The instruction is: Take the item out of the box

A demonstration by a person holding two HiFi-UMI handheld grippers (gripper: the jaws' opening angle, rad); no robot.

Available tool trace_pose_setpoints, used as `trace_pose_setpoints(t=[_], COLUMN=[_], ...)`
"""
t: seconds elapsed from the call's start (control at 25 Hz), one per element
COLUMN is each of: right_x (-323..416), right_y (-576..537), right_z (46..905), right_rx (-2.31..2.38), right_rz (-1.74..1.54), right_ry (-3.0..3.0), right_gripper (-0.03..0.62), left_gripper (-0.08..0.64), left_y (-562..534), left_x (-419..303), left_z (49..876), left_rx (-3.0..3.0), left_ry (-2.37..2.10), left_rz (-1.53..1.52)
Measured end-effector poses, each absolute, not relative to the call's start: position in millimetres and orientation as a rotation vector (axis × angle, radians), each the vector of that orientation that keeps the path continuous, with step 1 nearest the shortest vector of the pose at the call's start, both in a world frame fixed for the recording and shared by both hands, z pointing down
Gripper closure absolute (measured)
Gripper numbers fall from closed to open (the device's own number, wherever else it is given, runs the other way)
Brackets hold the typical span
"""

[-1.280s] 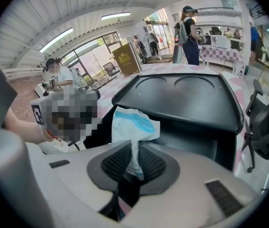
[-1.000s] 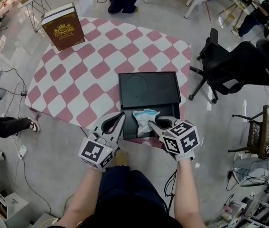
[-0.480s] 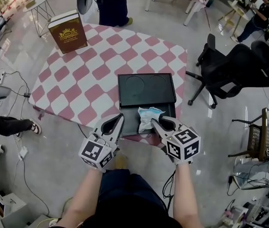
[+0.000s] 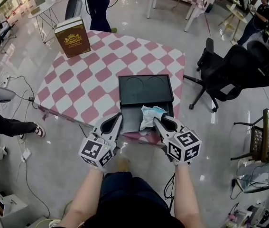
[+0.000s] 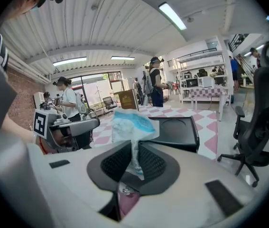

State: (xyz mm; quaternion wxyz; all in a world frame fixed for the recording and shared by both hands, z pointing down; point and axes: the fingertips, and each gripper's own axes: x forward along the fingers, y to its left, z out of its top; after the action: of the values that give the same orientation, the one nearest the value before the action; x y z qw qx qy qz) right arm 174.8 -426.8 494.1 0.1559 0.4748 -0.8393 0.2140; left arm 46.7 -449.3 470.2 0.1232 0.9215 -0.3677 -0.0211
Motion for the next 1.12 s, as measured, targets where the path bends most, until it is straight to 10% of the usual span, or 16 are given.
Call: trace_pose_setpoints(t=[1.12], right_x=[186.0], right_y=[-361.6], right_z=[419.3], right_rx=[1.608], right_rz=[0.329], right_ry=[-2.491], right_gripper=[0.54], left_gripper=[0.551], left_y=[-381.0], left_x=[38.9], left_z=[416.4], left_rx=[2.751], left_ry=[-1.115], left_rz=[-0.083])
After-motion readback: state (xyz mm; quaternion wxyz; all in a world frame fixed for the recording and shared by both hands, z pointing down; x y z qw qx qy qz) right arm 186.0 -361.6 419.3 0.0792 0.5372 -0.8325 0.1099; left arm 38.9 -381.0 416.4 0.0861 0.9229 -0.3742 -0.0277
